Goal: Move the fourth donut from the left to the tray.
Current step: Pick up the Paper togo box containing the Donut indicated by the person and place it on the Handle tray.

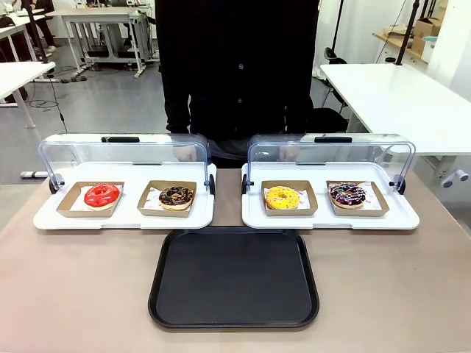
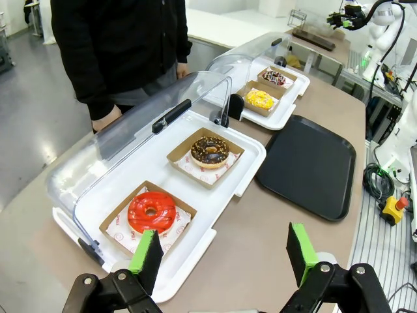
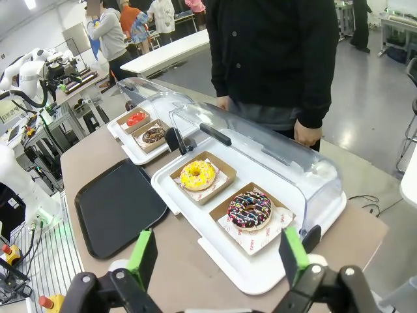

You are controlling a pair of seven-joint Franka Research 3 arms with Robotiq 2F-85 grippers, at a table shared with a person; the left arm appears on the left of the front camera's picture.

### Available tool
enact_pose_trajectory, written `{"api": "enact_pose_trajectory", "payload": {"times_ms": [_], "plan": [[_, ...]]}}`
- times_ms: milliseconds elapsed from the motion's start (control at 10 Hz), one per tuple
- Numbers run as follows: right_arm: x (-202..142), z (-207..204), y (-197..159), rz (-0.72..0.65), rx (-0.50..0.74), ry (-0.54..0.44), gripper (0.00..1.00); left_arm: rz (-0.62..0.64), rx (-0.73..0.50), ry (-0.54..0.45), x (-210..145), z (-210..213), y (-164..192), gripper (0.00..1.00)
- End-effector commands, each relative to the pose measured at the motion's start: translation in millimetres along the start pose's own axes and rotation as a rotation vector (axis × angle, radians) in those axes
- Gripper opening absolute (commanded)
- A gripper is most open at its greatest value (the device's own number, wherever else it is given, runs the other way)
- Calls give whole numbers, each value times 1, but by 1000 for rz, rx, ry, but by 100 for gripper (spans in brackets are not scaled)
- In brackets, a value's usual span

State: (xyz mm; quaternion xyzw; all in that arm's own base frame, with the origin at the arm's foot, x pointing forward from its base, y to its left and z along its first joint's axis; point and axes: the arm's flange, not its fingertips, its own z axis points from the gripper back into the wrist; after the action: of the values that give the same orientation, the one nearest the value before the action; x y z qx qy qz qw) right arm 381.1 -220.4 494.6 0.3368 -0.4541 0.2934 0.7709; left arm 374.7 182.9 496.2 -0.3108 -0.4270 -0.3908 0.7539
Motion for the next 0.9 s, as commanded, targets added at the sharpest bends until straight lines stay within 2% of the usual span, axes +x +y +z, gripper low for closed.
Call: {"api": "enact_pose_trajectory", "payload": {"times_ms": [0,800], "plan": [[0,-2,-2,30,2,-32,100,-22,-4,-25,1,1,2,100],[0,-2,-2,30,2,-32,100,-22,-4,-25,1,1,2,100]]}}
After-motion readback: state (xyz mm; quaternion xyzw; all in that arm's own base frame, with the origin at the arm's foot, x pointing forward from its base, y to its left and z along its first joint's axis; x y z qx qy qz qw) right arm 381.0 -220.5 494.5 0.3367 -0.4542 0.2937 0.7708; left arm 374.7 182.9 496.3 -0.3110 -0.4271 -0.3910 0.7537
